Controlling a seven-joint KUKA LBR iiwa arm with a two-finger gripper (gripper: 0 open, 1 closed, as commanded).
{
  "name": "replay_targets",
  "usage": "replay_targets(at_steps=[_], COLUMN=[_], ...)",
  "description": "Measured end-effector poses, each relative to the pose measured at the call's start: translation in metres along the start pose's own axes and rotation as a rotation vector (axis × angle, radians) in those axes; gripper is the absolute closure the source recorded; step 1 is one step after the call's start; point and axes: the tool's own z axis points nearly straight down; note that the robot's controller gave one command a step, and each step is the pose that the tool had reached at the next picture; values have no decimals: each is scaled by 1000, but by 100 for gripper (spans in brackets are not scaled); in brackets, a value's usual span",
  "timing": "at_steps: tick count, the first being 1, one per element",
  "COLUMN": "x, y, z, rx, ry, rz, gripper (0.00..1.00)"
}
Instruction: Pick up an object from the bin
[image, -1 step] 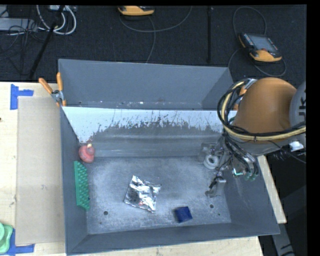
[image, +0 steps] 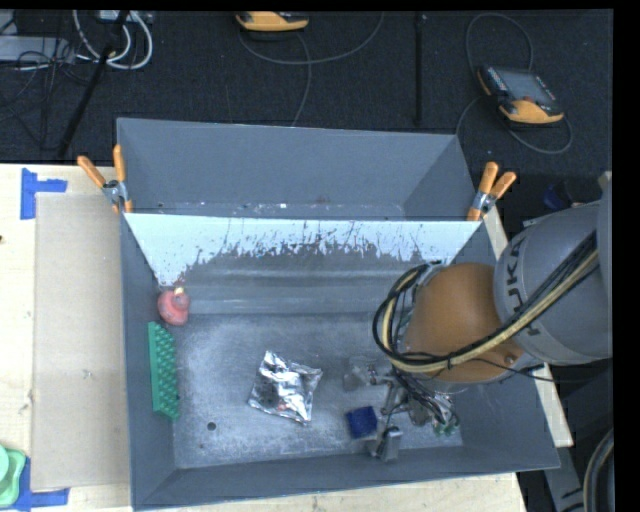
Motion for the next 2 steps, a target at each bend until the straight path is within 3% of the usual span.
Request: replay_targets(at_steps=[1,2], x=[2,-8], y=[0,-1], z=[0,-137], rx=[-1,0], ry=[8,1], rz=[-3,-11], gripper=[100,100])
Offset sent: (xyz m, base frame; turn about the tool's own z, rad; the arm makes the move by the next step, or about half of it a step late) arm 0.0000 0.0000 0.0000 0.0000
